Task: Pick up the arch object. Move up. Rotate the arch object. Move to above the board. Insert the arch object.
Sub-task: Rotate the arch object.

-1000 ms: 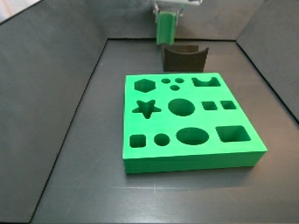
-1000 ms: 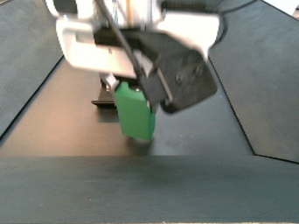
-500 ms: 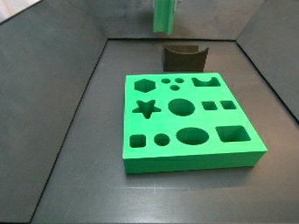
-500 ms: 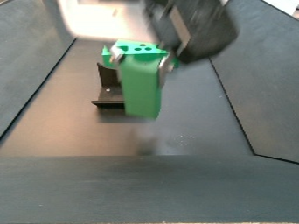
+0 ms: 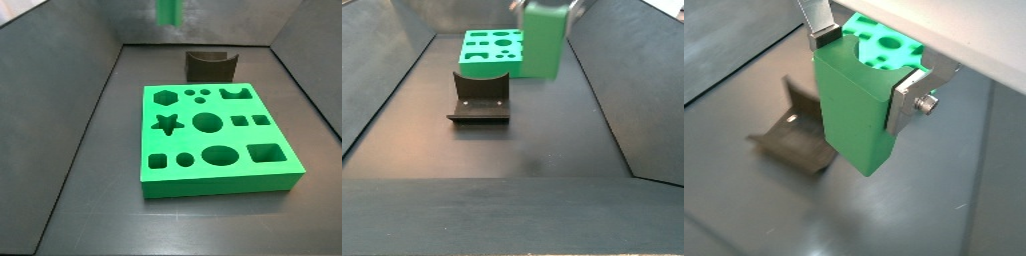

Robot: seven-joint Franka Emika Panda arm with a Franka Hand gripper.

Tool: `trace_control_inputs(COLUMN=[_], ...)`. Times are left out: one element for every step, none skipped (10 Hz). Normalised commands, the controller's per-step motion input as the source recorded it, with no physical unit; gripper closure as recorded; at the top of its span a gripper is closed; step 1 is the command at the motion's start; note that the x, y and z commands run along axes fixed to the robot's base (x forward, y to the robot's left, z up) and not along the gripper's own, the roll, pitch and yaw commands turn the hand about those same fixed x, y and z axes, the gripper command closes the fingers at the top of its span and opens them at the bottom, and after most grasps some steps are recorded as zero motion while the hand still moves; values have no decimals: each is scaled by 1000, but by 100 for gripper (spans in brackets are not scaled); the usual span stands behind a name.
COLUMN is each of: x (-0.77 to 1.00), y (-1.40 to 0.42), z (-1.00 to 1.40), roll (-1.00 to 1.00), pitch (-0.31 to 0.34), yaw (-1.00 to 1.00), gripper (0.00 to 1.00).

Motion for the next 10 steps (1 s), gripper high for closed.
trace_control_inputs(x=[-631,-375,-249,-63,0,8,9,13,15,16], y=[-956,-681,-544,-259,0,70,66,39,29,20], z=[560,331,217,70,0,-8,-7,-1,2,2], roll=[99,93,85,53,10,4,2,3,3,4], pitch=[34,25,18,40,7,7,7,7,7,8], yaw=[26,26,26,26,-1000,-1000,-1000,-1000,-1000,-1000], gripper=[100,100,100,100,100,100,100,100,100,100])
